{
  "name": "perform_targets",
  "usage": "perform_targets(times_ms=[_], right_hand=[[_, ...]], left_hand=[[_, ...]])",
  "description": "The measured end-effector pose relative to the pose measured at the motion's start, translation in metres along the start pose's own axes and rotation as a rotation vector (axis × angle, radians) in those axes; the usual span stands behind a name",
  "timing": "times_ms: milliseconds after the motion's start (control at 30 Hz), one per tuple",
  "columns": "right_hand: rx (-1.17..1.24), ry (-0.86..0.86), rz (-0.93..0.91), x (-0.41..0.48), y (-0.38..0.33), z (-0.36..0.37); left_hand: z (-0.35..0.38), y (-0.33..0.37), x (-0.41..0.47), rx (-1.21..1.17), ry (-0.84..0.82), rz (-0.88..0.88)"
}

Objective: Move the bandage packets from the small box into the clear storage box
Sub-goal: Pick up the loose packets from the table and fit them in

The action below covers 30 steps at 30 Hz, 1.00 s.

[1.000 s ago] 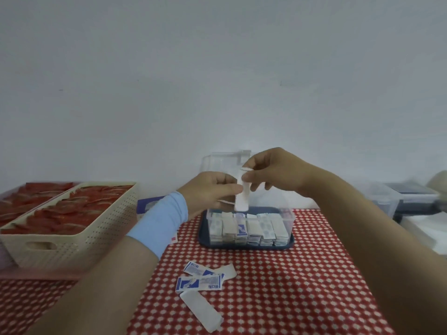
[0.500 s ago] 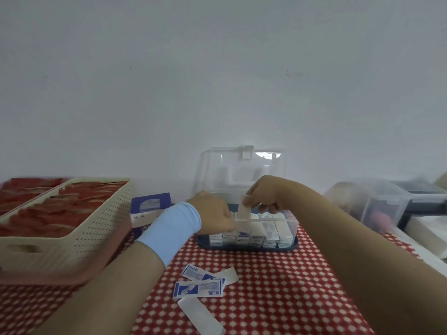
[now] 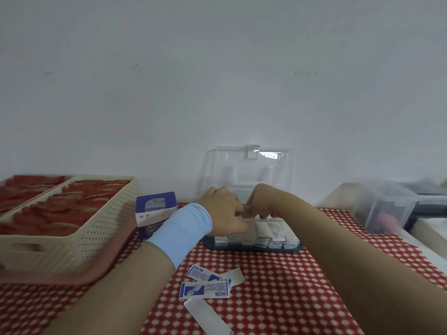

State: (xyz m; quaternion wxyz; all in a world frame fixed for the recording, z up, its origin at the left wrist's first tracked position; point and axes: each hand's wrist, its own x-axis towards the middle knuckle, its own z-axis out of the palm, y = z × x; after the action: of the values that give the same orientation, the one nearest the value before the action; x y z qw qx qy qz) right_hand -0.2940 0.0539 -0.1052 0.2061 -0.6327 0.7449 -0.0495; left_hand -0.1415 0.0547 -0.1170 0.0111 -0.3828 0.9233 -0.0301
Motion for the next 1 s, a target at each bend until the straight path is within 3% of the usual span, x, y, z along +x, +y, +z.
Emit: perform_targets(times_ms=[167, 400, 567, 667, 833, 900, 1000], right_hand=[[-0.116, 0.069, 0.012, 0.009, -0.001, 0.006], [-0.133, 0.235, -0.039, 0.014, 0.006, 0.0], [-0.266, -0.014, -0.124, -0.006, -0.001, -0.004], [-0.192, 0.033, -0.118, -0.012, -0.003, -0.01], [0.285, 0.197, -0.256, -0.059, -0.011, -0.028], [0.251, 0.088, -0.321, -0.084, -0.017, -0.017], [0.046, -0.091, -0.354, -0.102, -0.025, 0.019]], left_hand=[[0.001, 0.009, 0.009, -0.013, -0.137, -0.026], [0.012, 0.002, 0.017, -0.063, -0.152, -0.091], [0.003, 0.004, 0.007, -0.165, -0.082, -0.053], [-0.012, 0.0, -0.01, -0.263, 0.027, -0.048], [-0.023, -0.012, -0.054, -0.526, 0.216, -0.108], [-0.017, -0.015, -0.073, -0.52, 0.168, -0.13], [0.001, -0.014, -0.093, -0.436, -0.088, -0.133]])
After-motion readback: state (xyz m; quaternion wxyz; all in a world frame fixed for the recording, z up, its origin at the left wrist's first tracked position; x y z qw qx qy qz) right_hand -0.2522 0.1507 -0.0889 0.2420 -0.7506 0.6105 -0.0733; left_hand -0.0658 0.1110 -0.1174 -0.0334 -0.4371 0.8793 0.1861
